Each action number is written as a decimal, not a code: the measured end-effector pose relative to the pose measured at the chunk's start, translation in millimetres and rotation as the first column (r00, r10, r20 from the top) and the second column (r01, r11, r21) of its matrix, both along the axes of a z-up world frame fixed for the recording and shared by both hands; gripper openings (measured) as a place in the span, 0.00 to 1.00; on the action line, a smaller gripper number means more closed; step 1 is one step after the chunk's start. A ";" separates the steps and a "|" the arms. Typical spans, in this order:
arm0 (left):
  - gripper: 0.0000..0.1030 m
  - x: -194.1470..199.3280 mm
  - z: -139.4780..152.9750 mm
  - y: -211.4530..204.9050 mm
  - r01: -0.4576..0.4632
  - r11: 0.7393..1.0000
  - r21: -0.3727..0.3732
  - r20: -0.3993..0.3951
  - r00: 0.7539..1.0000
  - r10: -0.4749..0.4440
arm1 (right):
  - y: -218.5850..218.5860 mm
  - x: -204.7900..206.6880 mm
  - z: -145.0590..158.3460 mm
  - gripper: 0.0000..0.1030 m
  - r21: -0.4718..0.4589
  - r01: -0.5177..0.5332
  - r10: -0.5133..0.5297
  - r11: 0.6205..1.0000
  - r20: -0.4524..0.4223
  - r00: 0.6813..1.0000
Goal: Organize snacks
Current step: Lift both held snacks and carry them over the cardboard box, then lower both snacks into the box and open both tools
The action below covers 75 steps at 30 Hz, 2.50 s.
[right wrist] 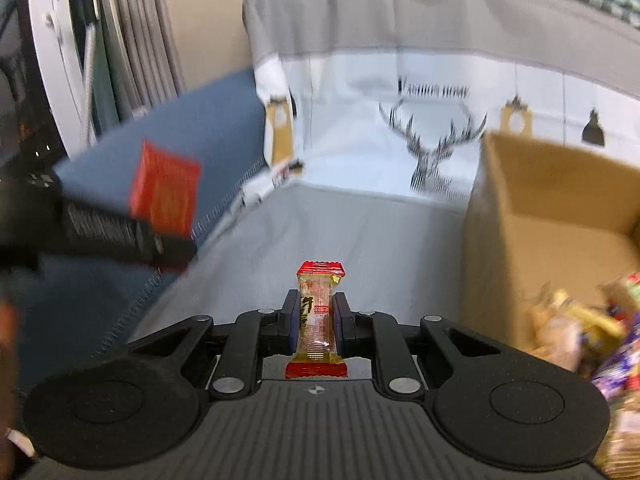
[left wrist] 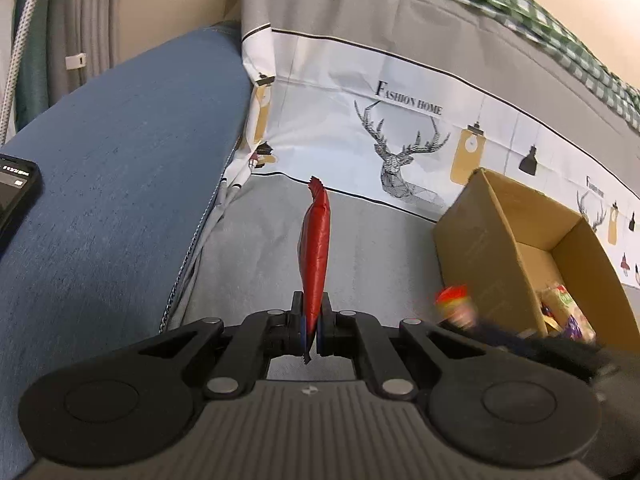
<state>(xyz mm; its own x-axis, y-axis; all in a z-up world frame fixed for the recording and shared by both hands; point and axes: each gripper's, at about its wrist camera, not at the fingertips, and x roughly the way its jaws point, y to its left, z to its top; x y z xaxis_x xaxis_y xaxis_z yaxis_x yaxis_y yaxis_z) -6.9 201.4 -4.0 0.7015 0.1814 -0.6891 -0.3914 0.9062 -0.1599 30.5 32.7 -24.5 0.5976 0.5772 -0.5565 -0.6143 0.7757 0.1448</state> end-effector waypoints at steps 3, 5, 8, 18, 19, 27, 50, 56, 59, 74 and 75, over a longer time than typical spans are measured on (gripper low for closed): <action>0.04 -1.6 4.1 -5.8 0.006 1.000 0.029 0.010 1.000 -0.007 | -21.6 -10.4 27.8 0.17 0.012 -0.017 0.016 1.000 0.058 0.998; 0.04 -3.1 5.6 -9.3 0.015 0.999 0.032 0.017 1.000 -0.015 | -40.5 -16.0 41.7 0.17 0.023 -0.017 0.015 1.000 0.102 0.995; 0.04 -3.7 5.5 -13.8 0.024 0.999 0.046 0.018 1.000 -0.024 | -69.5 -19.2 50.0 0.17 0.062 0.012 -0.020 0.998 0.140 0.990; 0.04 5.9 9.5 -27.8 0.019 0.999 0.035 0.087 0.996 -0.022 | -129.5 -24.6 51.5 0.17 0.143 0.082 -0.114 0.986 0.230 0.967; 0.04 7.5 10.1 -30.7 0.021 0.999 0.033 0.101 0.995 -0.024 | -135.3 -24.3 52.0 0.17 0.148 0.092 -0.125 0.985 0.237 0.963; 0.04 28.9 23.0 -75.0 0.080 0.996 0.042 0.234 0.968 -0.088 | -177.2 -3.7 48.0 0.17 0.170 0.202 -0.236 0.964 0.206 0.950; 0.04 56.9 14.9 -195.1 0.351 0.931 0.099 0.322 0.874 -0.364 | -210.1 14.6 32.7 0.17 0.162 0.337 -0.362 0.928 0.167 0.917; 0.04 63.9 12.0 -201.4 0.361 0.929 0.082 0.314 0.875 -0.368 | -216.1 17.0 29.4 0.17 0.153 0.363 -0.385 0.919 0.157 0.909; 0.04 66.2 11.0 -204.9 0.367 0.927 0.075 0.312 0.875 -0.371 | -216.7 18.2 28.5 0.17 0.149 0.369 -0.391 0.917 0.155 0.907; 0.04 72.8 8.3 -209.3 0.373 0.926 0.060 0.299 0.878 -0.373 | -215.3 19.9 25.9 0.17 0.142 0.373 -0.392 0.917 0.152 0.907; 0.04 73.5 8.5 -209.3 0.373 0.926 0.058 0.299 0.879 -0.373 | -215.6 19.7 25.8 0.17 0.142 0.373 -0.393 0.917 0.153 0.907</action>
